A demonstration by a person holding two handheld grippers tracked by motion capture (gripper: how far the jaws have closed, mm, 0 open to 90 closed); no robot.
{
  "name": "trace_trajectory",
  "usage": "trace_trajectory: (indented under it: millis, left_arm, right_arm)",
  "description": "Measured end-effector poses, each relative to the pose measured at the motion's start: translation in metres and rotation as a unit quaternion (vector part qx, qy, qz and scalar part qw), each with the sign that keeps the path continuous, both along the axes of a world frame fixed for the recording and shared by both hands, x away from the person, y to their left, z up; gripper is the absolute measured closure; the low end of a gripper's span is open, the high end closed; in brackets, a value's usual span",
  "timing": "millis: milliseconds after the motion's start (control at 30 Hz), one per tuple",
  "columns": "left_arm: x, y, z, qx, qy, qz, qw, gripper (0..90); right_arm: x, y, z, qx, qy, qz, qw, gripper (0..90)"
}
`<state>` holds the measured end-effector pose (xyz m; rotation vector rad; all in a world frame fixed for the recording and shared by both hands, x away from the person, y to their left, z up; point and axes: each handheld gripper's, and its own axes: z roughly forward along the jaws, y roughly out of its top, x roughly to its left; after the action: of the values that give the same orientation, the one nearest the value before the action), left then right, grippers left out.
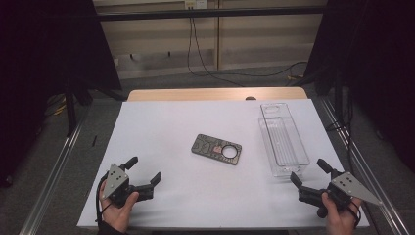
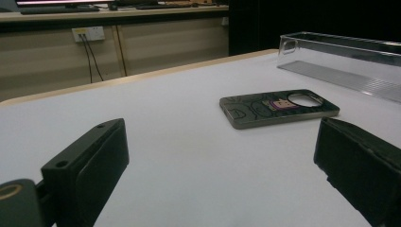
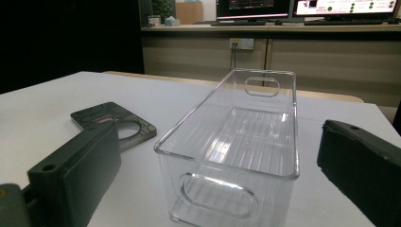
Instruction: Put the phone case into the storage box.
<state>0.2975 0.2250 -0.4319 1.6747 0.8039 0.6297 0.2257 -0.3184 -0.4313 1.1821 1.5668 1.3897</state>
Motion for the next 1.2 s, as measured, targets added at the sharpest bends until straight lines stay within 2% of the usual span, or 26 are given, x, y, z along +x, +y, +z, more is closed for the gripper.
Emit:
trace_trajectory:
  millis: [100, 167, 200, 300, 433, 600, 700, 767, 800, 1000, 1133, 1200]
  left_arm:
    - [0.002, -0.002, 0.001, 0.0, 0.004, -0.009, 1.0, 3.8]
    - [0.002, -0.004, 0.001, -0.008, 0.007, -0.013, 0.9999, 3.6]
    - [0.005, -0.006, 0.001, -0.013, 0.01, -0.031, 0.9994, 4.2]
    - [0.006, -0.01, 0.001, -0.014, 0.01, -0.032, 0.9993, 4.1]
    - [0.013, -0.017, 0.0, -0.012, 0.017, -0.06, 0.998, 4.3]
    - [0.02, -0.027, 0.0, -0.015, 0.019, -0.068, 0.9974, 4.5]
    - [0.021, -0.028, -0.001, -0.009, 0.02, -0.069, 0.9973, 4.5]
    - [0.025, -0.03, -0.001, -0.008, 0.027, -0.076, 0.9967, 4.9]
    - [0.026, -0.032, -0.002, -0.014, 0.033, -0.078, 0.9963, 4.9]
    - [0.037, -0.044, -0.002, -0.003, 0.022, -0.075, 0.9969, 5.0]
    - [0.044, -0.054, -0.003, -0.006, 0.024, -0.084, 0.9962, 5.0]
    - [0.046, -0.06, -0.002, -0.014, 0.022, -0.084, 0.9961, 4.8]
  right_arm:
    - [0.001, 0.001, -0.001, 0.0, 0.001, 0.002, 1.0, 0.0]
    - [0.002, 0.001, -0.001, 0.001, 0.001, 0.002, 1.0, 0.0]
    - [0.001, 0.001, -0.001, 0.001, 0.001, 0.002, 1.0, 0.0]
    - [0.001, 0.0, -0.001, 0.003, 0.001, 0.003, 1.0, 0.0]
    - [0.001, 0.0, -0.001, 0.005, 0.002, 0.004, 1.0, 0.0]
    - [0.001, 0.001, -0.001, 0.004, 0.002, 0.005, 1.0, 0.0]
    - [0.001, 0.001, -0.001, 0.005, 0.002, 0.005, 1.0, 0.0]
    - [0.001, 0.0, -0.001, 0.005, 0.001, 0.005, 1.0, 0.0]
    - [0.001, 0.001, -0.001, 0.005, 0.004, 0.008, 0.9999, 0.0]
    - [0.001, 0.002, -0.001, 0.001, 0.004, 0.012, 0.9999, 0.0]
    - [0.002, 0.002, -0.001, 0.003, 0.004, 0.013, 0.9999, 0.0]
    - [0.002, 0.002, -0.001, 0.004, 0.005, 0.013, 0.9999, 0.0]
